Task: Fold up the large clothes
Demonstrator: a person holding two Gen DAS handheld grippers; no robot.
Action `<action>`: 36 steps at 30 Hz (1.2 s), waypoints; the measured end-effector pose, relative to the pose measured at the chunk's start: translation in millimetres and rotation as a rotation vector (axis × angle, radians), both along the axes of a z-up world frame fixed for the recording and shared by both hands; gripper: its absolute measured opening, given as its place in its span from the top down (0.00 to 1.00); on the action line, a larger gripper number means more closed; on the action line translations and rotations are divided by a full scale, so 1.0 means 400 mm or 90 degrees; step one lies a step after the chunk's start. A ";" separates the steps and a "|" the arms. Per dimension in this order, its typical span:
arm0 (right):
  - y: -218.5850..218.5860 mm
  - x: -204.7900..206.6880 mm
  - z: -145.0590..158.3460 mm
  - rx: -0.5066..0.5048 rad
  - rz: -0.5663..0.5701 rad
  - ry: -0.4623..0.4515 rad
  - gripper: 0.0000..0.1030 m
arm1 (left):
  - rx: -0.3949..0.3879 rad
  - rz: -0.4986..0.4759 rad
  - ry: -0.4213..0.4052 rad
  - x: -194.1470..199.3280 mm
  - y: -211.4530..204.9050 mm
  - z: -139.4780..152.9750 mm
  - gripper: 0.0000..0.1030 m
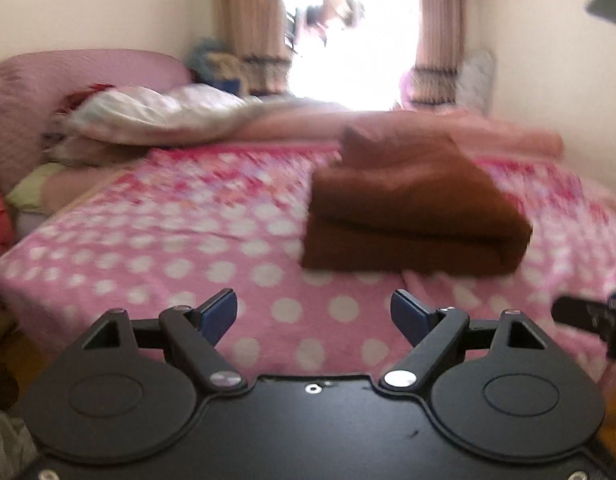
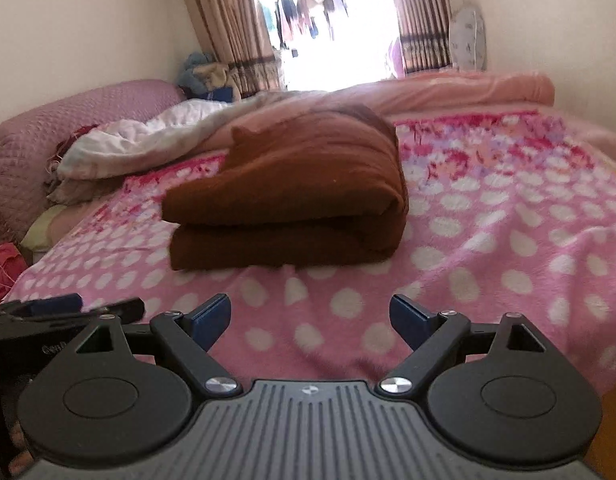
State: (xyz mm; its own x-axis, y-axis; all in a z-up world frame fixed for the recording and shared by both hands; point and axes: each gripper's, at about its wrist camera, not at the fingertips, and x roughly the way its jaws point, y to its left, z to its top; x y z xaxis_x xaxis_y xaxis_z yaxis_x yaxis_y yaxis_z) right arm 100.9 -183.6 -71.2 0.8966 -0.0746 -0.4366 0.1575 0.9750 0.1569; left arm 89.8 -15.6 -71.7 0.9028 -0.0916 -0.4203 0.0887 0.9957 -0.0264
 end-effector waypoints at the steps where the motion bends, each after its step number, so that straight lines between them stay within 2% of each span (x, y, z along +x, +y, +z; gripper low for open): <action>1: 0.012 -0.023 0.011 -0.006 0.002 -0.008 0.00 | -0.012 0.007 -0.025 -0.029 0.011 0.015 0.16; 5: 0.048 -0.101 0.059 -0.039 0.012 -0.032 0.00 | -0.010 0.053 -0.095 -0.084 0.033 0.069 0.16; 9: 0.069 -0.145 0.113 -0.084 0.009 -0.076 0.00 | 0.003 -0.012 -0.070 -0.085 0.054 0.131 0.16; 11: 0.076 -0.159 0.138 -0.104 0.006 -0.094 0.00 | -0.005 -0.030 -0.073 -0.104 0.067 0.158 0.16; 13: 0.084 -0.177 0.158 -0.120 0.004 -0.114 0.00 | -0.018 -0.029 -0.097 -0.137 0.083 0.178 0.16; 17: 0.095 -0.213 0.181 -0.128 0.000 -0.142 0.00 | -0.006 -0.017 -0.130 -0.225 0.092 0.202 0.16; 22: 0.109 -0.240 0.177 -0.147 -0.015 -0.154 0.00 | 0.006 -0.012 -0.159 -0.276 0.093 0.199 0.16; 26: 0.113 -0.272 0.163 -0.145 -0.021 -0.182 0.00 | -0.004 -0.016 -0.133 -0.272 0.093 0.172 0.16; 29: 0.113 -0.281 0.148 -0.144 -0.034 -0.179 0.00 | 0.000 -0.020 -0.111 -0.269 0.088 0.161 0.16; 32: 0.099 -0.278 0.140 -0.110 -0.031 -0.167 0.00 | 0.004 -0.019 -0.120 -0.276 0.091 0.163 0.16; 36: 0.105 -0.278 0.142 -0.114 -0.028 -0.173 0.00 | 0.011 -0.019 -0.126 -0.276 0.091 0.163 0.16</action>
